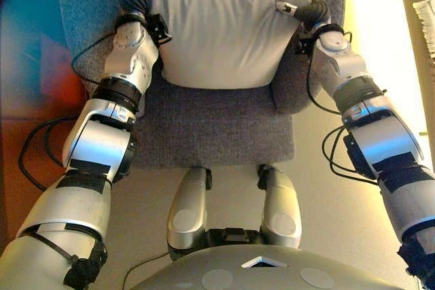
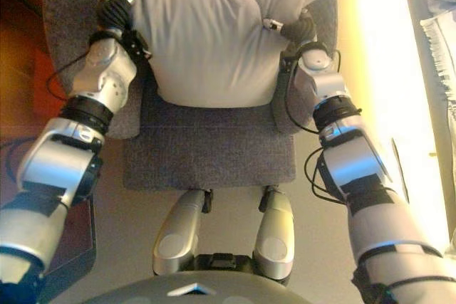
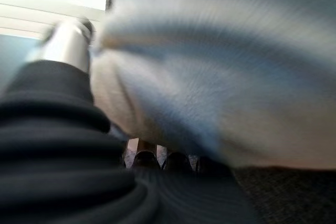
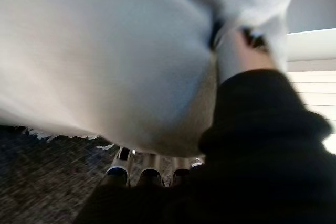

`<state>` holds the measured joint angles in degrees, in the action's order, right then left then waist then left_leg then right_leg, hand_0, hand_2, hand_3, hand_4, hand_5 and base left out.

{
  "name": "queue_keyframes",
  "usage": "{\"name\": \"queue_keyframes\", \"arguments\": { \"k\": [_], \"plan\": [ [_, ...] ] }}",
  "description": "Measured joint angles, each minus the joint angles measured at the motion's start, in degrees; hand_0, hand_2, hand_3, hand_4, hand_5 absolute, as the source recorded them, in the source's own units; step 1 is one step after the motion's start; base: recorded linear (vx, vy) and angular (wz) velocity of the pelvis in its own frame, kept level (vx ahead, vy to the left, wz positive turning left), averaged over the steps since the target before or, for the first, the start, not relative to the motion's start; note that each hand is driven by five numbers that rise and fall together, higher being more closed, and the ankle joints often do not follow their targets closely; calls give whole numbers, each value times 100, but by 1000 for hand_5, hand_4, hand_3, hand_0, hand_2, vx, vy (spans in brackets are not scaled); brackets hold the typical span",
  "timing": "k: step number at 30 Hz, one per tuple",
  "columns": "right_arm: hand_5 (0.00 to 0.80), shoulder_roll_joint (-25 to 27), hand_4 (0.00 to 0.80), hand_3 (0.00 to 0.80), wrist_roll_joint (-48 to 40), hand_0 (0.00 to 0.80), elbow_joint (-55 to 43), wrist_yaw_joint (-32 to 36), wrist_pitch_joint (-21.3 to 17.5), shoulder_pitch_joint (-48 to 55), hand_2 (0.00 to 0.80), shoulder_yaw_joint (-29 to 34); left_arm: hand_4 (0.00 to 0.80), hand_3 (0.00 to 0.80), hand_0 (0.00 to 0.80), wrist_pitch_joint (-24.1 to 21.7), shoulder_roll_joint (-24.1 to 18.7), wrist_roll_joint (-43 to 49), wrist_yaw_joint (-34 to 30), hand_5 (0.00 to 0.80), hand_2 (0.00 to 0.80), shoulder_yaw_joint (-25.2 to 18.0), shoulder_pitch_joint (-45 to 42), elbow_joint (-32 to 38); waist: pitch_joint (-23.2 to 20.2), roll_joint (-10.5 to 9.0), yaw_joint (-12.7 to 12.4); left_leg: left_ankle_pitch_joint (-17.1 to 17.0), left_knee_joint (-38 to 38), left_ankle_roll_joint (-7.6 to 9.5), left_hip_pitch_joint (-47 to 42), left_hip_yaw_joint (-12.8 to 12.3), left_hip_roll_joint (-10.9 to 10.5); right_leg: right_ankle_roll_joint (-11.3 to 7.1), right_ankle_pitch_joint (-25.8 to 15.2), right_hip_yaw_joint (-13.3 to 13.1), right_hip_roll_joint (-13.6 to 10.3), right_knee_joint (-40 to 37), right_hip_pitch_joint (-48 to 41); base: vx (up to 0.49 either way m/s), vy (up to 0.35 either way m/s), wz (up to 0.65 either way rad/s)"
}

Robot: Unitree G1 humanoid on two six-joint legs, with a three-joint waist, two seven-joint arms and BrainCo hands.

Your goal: Pick up the cushion and take it to the sofa

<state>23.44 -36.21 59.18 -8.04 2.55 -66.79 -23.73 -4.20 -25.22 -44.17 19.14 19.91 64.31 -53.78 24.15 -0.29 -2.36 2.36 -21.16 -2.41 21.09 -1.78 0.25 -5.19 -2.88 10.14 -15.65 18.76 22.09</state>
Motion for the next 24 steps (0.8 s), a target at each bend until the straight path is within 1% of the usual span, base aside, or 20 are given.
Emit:
{"name": "queue_keyframes", "arguments": {
  "k": [3, 5, 8, 12, 15, 17, 20, 21, 24],
  "plan": [
    [0, 21, 0, 0, -4, 0, 93, -1, 46, -88, 0, 0, 0, 0, 0, 14, -105, 2, 8, 0, 0, 144, 133, -64, 0, 1, 5, 23, -58, -21, 11, 7, -5, 7, 44, -6, -20, 96, 27, 0, 0, 0],
    [0, 111, 0, 0, -3, 0, 95, 0, 101, -89, 0, 0, 0, 0, 0, 66, -196, 25, 10, 0, 0, 153, 168, -116, -1, 2, 18, 41, -102, -20, 35, 7, -2, 10, 49, -18, -21, 117, 52, 0, 0, 0],
    [0, 351, 0, 0, -7, 0, 96, -4, 112, -89, 0, 9, 0, 0, 0, 98, -361, 92, -2, 0, 0, 264, 193, -132, -2, 3, 19, 48, -158, -11, 82, 2, 0, 6, 50, -42, -28, 162, 105, 20, 11, -3],
    [0, 775, 0, 0, -63, 0, 109, -30, 107, -88, 0, 95, 0, 0, 0, 100, -751, 271, -63, 0, 0, 350, 192, -164, -2, 3, 40, 43, -165, -16, 71, -21, 21, 15, 47, -48, -16, 179, 107, 17, 4, -1],
    [0, 1038, 0, 0, -271, 0, 119, -125, 16, -71, 0, 355, 0, 0, 0, 94, -994, 281, -70, 0, 0, 347, 186, -168, -2, 3, 43, 37, -159, -8, 51, -63, 35, 27, 38, -68, 5, 179, 105, 29, -3, -4],
    [0, 1150, 0, 0, -338, 0, 117, -139, -57, -51, 0, 542, 0, 0, 0, 8, -1061, 272, -94, 0, 0, 333, 152, -157, -1, 2, 39, 37, -144, -9, 23, -75, 50, 27, 36, -73, 22, 175, 87, 27, -14, -4],
    [0, 1185, 0, 0, -338, 0, 11, -184, -201, 211, 0, 648, 0, 0, 0, -155, -1081, 289, -129, 0, 0, 190, -232, -104, -1, 1, 55, 43, -7, -17, -267, -104, 80, 36, 50, -63, 47, 68, -174, 45, -37, -4],
    [0, 1237, 0, 0, -337, 0, -233, -205, -215, 439, 0, 744, 0, 0, 0, -173, -1089, 316, -129, 0, 0, 100, -418, 21, -5, -4, 56, 47, 51, -25, -361, -106, 91, 30, 53, -40, 60, -5, -279, 59, -50, 1],
    [0, 1411, 0, 0, -336, 0, -759, -249, -231, 1040, 0, 874, 0, 0, 0, -251, -1212, 535, -129, 0, 0, 19, -886, 337, -35, -48, 43, 70, 180, -10, -506, -115, 129, 9, 57, -9, 104, -173, -451, 101, -51, 0]
  ]
}}
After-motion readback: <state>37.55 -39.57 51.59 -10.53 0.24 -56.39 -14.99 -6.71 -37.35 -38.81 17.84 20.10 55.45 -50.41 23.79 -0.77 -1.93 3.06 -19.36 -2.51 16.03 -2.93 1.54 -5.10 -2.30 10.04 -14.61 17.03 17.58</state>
